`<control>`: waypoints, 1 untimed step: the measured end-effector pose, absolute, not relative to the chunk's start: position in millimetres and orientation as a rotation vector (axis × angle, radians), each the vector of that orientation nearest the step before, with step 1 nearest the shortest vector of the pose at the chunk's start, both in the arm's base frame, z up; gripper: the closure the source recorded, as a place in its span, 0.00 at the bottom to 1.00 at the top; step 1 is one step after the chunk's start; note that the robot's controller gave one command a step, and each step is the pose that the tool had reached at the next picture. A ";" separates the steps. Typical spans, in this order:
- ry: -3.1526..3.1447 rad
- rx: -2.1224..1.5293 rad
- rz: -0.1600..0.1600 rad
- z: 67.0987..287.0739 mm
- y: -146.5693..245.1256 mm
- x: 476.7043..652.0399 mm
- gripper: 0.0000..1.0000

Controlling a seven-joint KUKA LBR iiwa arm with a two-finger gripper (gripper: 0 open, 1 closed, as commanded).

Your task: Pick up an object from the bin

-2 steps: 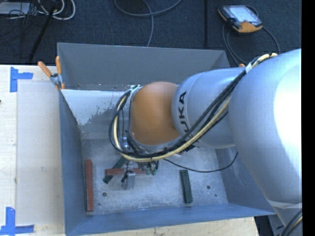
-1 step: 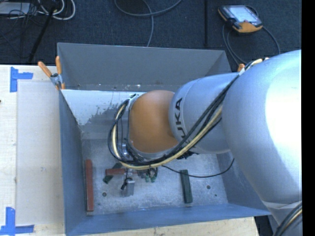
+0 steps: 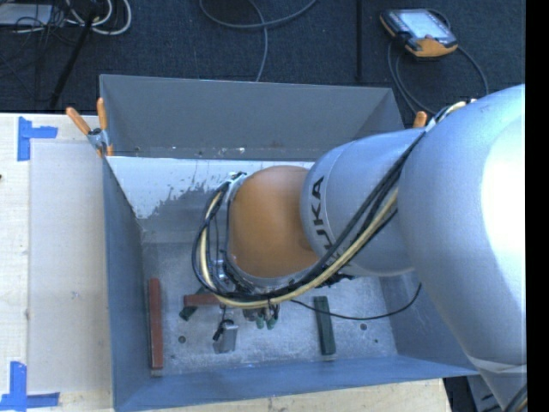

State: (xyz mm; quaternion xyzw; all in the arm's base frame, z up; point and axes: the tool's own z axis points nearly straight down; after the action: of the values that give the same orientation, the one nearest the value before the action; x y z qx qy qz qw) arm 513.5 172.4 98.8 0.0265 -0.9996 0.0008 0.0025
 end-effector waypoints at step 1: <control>-3.091 0.566 -0.001 91.4 182.6 529.1 0.00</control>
Offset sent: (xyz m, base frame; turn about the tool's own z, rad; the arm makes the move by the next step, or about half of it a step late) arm 0.0463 0.0142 -0.0251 -0.2047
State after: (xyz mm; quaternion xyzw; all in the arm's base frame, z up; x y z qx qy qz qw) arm 529.1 182.6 91.4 0.1800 -0.9837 -0.0002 -0.0006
